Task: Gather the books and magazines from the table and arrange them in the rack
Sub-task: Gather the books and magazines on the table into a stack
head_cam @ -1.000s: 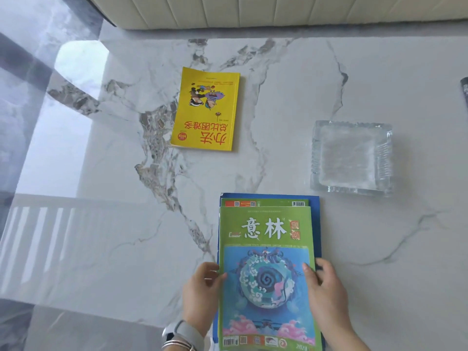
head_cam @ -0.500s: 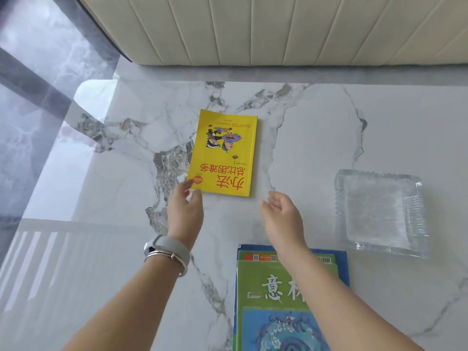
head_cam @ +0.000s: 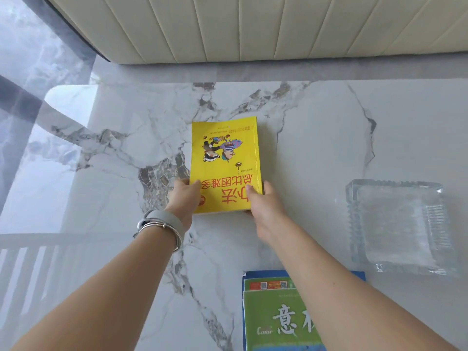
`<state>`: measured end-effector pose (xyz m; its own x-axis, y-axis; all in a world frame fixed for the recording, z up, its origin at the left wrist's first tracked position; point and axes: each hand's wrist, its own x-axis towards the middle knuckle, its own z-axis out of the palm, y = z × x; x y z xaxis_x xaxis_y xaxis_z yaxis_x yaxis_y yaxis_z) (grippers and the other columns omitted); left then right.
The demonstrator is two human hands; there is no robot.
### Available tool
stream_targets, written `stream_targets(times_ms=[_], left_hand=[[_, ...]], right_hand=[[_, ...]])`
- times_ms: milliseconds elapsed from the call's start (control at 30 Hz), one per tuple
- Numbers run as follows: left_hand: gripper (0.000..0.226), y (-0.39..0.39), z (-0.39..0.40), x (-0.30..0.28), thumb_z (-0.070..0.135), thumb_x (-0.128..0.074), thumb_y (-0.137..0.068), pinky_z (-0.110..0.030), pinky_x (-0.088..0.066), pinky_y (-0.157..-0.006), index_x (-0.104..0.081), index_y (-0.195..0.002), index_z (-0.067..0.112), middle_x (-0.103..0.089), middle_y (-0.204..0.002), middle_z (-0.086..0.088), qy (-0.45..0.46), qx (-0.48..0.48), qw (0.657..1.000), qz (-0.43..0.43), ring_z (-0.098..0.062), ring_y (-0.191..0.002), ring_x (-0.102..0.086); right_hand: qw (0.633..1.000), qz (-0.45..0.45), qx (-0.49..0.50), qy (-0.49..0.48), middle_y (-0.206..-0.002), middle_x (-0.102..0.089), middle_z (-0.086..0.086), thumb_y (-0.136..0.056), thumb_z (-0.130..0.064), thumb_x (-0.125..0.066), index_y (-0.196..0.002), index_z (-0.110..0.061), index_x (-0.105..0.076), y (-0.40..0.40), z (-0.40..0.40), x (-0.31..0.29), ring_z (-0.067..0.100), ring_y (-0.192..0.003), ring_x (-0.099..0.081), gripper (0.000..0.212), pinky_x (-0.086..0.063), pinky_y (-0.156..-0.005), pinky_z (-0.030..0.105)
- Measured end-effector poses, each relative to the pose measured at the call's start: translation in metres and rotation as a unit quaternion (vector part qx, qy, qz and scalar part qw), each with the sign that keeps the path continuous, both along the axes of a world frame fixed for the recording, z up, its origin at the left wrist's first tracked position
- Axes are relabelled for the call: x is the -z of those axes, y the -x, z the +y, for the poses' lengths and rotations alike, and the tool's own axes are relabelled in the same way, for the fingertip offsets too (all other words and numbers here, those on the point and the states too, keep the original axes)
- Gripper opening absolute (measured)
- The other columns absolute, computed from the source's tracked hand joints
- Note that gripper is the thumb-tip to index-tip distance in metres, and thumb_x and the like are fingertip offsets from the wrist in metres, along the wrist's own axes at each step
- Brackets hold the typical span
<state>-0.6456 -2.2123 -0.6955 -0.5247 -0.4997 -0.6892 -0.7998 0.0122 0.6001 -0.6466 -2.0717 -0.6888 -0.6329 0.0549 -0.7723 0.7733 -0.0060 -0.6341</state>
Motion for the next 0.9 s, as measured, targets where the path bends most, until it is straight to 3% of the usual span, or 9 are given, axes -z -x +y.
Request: stream_targets(times_ms=[100, 233, 367, 567, 733, 833, 900], left_hand=[[0.021, -0.002, 0.020, -0.011, 0.023, -0.040, -0.094, -0.028, -0.046, -0.061, -0.041, -0.113, 0.013, -0.052, -0.083, 0.000, -0.021, -0.017, 0.999, 0.045, -0.013, -0.064, -0.052], [0.022, -0.007, 0.067, -0.042, 0.025, -0.042, -0.095, -0.036, -0.053, -0.066, -0.047, -0.114, 0.015, -0.060, -0.088, 0.001, -0.115, -0.025, 0.989, 0.095, -0.016, -0.072, -0.060], [0.012, -0.009, 0.143, -0.067, 0.021, -0.043, -0.094, -0.030, -0.057, -0.053, -0.055, -0.094, 0.025, -0.066, -0.088, 0.000, -0.188, 0.002, 0.973, 0.135, -0.011, -0.060, -0.068], [0.014, -0.008, 0.314, -0.074, 0.020, -0.045, -0.093, -0.035, -0.056, -0.062, -0.056, -0.099, 0.027, -0.068, -0.087, 0.000, -0.239, 0.075, 0.958, 0.142, -0.018, -0.073, -0.066], [0.024, 0.013, 0.466, -0.059, 0.016, -0.038, -0.096, -0.033, -0.056, -0.066, -0.059, -0.098, 0.029, -0.069, -0.085, 0.005, -0.250, 0.090, 0.953, 0.142, -0.014, -0.073, -0.067], [0.031, 0.031, 0.532, -0.044, 0.014, -0.034, -0.096, -0.037, -0.054, -0.077, -0.059, -0.092, 0.032, -0.067, -0.095, 0.002, -0.233, 0.117, 0.957, 0.127, -0.017, -0.083, -0.065], [0.032, 0.046, 0.563, -0.026, 0.012, -0.034, -0.096, -0.031, -0.053, -0.071, -0.058, -0.088, 0.032, -0.063, -0.095, 0.003, -0.196, 0.132, 0.965, 0.113, -0.015, -0.082, -0.062]], right_hand=[[0.998, 0.013, 0.007, 0.055, -0.101, -0.065, 0.005, -0.093, -0.017, -0.047, -0.081, -0.024, -0.054, 0.000, 0.023, -0.017, 0.025, -0.094, -0.064, 0.016, -0.054, -0.084, 0.047], [0.997, 0.051, -0.008, 0.063, -0.097, -0.066, 0.002, -0.094, -0.017, -0.046, -0.084, -0.026, -0.055, -0.004, 0.082, -0.037, 0.020, -0.091, -0.063, 0.016, -0.056, -0.076, 0.037], [0.997, 0.078, -0.007, 0.030, -0.095, -0.066, 0.002, -0.092, -0.017, -0.050, -0.087, -0.024, -0.057, -0.014, 0.166, -0.053, 0.016, -0.085, -0.063, 0.012, -0.053, -0.071, 0.028], [0.981, 0.158, 0.038, -0.101, -0.090, -0.067, 0.005, -0.091, -0.021, -0.052, -0.109, -0.027, -0.052, -0.019, 0.334, -0.069, 0.020, -0.081, -0.065, 0.019, -0.053, -0.074, 0.036], [0.965, 0.169, 0.042, -0.198, -0.114, -0.065, 0.006, -0.091, -0.022, -0.050, -0.121, -0.028, -0.050, 0.009, 0.475, -0.054, 0.026, -0.103, -0.061, 0.030, -0.047, -0.093, 0.048], [0.958, 0.157, 0.012, -0.239, -0.111, -0.064, 0.002, -0.091, -0.025, -0.047, -0.119, -0.027, -0.053, 0.037, 0.542, -0.038, 0.027, -0.102, -0.060, 0.029, -0.048, -0.091, 0.047], [0.954, 0.143, -0.009, -0.262, -0.111, -0.064, 0.005, -0.088, -0.035, -0.046, -0.116, -0.029, -0.054, 0.056, 0.575, -0.024, 0.031, -0.103, -0.058, 0.030, -0.050, -0.088, 0.047]])
